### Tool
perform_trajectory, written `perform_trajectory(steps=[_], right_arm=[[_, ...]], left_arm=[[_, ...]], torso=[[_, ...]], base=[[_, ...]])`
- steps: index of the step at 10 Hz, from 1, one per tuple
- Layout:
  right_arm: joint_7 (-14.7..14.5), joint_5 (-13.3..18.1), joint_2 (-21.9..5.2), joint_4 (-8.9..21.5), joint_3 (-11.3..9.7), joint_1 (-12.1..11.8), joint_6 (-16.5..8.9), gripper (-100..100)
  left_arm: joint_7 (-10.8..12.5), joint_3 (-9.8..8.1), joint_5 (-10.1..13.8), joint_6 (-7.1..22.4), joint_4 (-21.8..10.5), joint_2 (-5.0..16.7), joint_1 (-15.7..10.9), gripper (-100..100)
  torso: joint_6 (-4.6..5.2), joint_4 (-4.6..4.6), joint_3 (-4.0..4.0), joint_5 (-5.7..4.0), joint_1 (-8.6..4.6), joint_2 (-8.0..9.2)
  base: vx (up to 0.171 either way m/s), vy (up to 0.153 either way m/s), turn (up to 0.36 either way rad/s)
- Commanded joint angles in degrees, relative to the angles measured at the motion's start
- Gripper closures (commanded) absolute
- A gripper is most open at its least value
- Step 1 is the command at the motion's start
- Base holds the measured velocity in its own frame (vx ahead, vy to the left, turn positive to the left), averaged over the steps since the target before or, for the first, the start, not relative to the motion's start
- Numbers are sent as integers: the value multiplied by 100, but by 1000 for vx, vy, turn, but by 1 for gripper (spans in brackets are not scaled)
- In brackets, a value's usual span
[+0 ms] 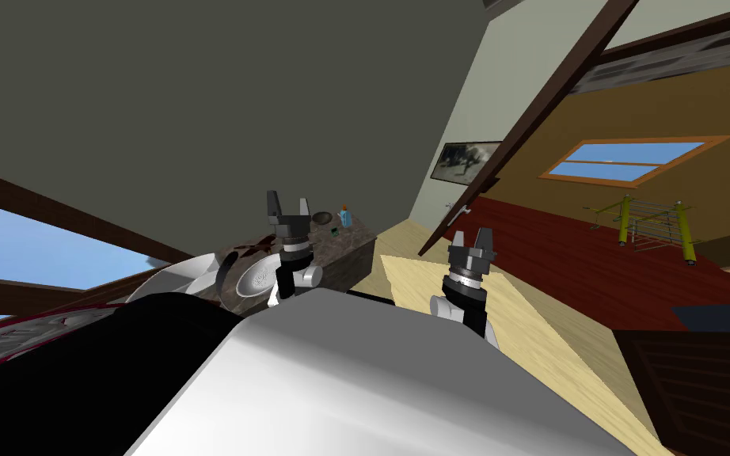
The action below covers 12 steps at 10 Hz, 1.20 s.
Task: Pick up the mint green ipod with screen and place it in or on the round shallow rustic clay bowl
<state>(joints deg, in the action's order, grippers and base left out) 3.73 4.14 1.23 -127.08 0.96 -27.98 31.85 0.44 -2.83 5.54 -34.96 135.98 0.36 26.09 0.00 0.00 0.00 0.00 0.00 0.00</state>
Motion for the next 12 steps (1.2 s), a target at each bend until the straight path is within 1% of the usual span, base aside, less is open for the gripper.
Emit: perform_trajectory(steps=[1, 3, 6, 9, 12], right_arm=[[0, 0, 0, 0, 0, 0, 0, 0], [0, 0, 0, 0, 0, 0, 0, 0], [0, 0, 0, 0, 0, 1, 0, 0], [0, 0, 0, 0, 0, 1, 0, 0], [0, 0, 0, 0, 0, 1, 0, 0]], left_arm=[[49, -24, 52, -8, -59, 167, -21, -100], [160, -77, 170, -26, -197, 403, -66, -100], [409, -206, 443, -78, -510, 678, -166, -100], [720, -375, 793, -156, -910, 829, -290, -100], [1064, -566, 1189, -249, -1370, 890, -430, -100]], torso=[[0, 0, 0, 0, 0, 0], [0, 2, 5, 0, -1, 8], [0, 5, 13, -2, -8, 23], [0, 8, 19, -1, -4, 33], [0, 9, 24, 0, 0, 41]], base=[[-14, -6, 5], [-31, -12, 8], [-64, -25, 13], [-89, -13, 12], [-110, -10, 10]])
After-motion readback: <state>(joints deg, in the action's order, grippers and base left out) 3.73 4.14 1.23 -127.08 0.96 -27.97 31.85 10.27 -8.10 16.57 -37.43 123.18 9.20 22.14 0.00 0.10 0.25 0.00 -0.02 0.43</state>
